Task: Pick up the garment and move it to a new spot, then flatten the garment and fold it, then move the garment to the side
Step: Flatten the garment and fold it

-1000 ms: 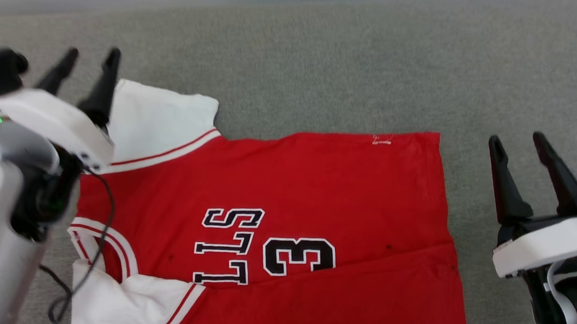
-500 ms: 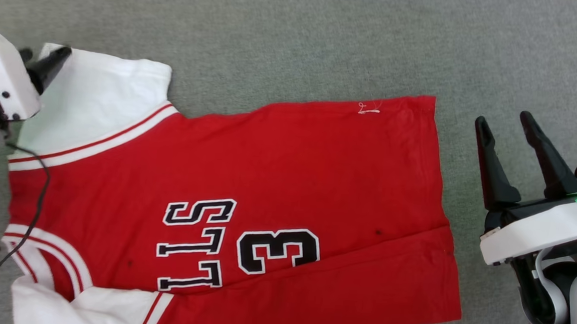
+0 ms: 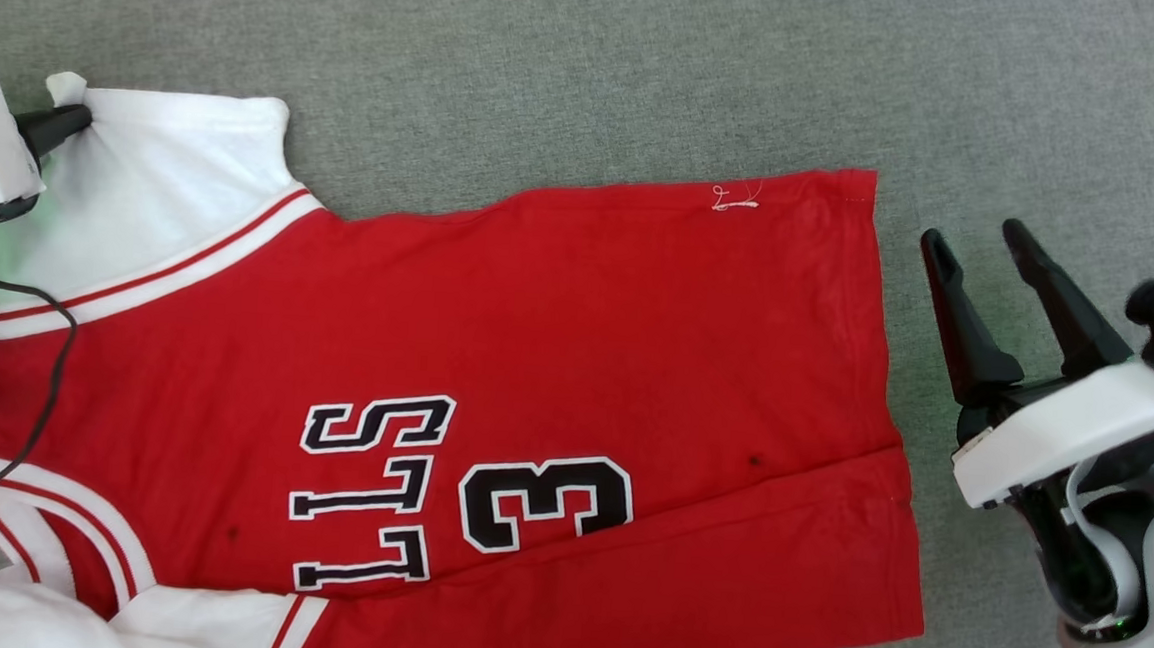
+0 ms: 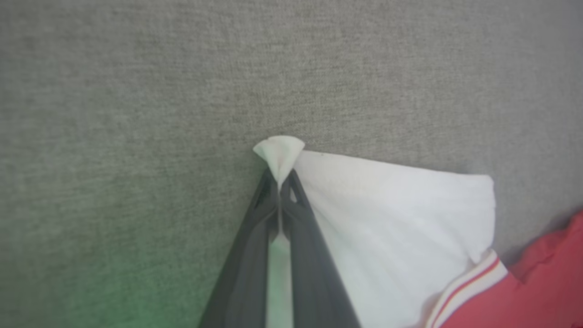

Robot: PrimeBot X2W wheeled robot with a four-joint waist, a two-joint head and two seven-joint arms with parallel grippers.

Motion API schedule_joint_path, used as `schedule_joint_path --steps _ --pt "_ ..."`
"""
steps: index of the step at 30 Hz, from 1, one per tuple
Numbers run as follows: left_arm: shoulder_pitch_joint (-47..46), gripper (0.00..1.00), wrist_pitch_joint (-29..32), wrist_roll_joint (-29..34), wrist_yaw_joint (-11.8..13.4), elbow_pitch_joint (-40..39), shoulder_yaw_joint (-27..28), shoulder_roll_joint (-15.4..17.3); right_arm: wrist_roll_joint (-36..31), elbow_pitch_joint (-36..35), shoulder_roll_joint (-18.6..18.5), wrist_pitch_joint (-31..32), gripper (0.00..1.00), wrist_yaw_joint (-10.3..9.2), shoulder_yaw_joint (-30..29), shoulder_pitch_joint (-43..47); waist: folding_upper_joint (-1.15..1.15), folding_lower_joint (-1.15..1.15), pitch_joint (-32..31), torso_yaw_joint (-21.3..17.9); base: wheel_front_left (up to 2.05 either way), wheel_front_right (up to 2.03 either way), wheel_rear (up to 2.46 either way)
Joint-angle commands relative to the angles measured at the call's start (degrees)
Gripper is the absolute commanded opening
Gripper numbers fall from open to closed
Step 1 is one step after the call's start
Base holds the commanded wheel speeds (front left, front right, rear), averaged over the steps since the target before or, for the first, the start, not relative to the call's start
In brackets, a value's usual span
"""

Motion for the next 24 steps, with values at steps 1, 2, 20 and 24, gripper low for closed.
schedule_joint_path --steps 1,2,20,24 --pt "4.9 0.00 1.0 -0.2 -0.2 2.1 -2.9 -3.0 1.4 0.9 -1.5 1.8 1.00 -0.02 0.7 -1.6 0.00 0.00 -0.5 0.4 0.00 0.00 0.00" --pt "4.5 0.00 0.5 0.0 -0.3 2.0 -2.7 -3.0 2.3 1.5 -2.4 3.4 1.00 -0.02 1.0 -2.3 0.00 0.00 -0.8 0.8 0.00 0.00 0.00" --pt "-4.4 0.00 -5.4 2.5 -4.3 -3.9 -3.4 -6.8 12.0 15.4 -9.8 32.6 1.00 -0.04 6.5 -15.1 0.00 0.00 -1.0 10.1 0.00 0.00 0.00" --pt "-4.2 0.00 -6.1 2.9 -4.7 -3.8 -3.9 -7.2 12.8 17.8 -9.3 36.1 0.00 -0.03 7.6 -15.1 0.00 0.00 -1.0 10.8 0.00 0.00 0.00"
